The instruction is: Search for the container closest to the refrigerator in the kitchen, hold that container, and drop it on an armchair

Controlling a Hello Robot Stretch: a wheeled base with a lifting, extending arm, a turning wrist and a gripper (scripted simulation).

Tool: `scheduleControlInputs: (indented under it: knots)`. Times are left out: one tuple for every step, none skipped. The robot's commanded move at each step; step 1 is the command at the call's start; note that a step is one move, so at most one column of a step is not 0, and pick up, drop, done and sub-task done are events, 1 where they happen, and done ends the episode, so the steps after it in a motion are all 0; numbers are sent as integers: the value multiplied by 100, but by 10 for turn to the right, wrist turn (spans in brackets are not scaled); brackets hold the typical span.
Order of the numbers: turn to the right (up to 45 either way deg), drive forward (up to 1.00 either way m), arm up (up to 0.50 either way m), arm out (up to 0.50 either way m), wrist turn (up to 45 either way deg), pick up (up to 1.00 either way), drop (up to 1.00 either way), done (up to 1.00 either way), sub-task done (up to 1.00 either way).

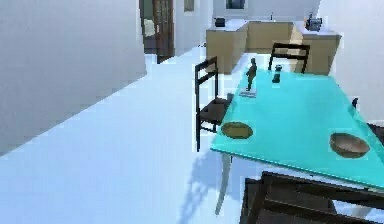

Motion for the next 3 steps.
scheduleControlInputs:
  knots:
    - [450, 0, 0, 0, 0, 0, 0, 0, 0]
    - [300, 0, 0, 0, 0, 0, 0, 0, 0]
    - [0, 70, 0, 0, 0, 0, 0, 0, 0]
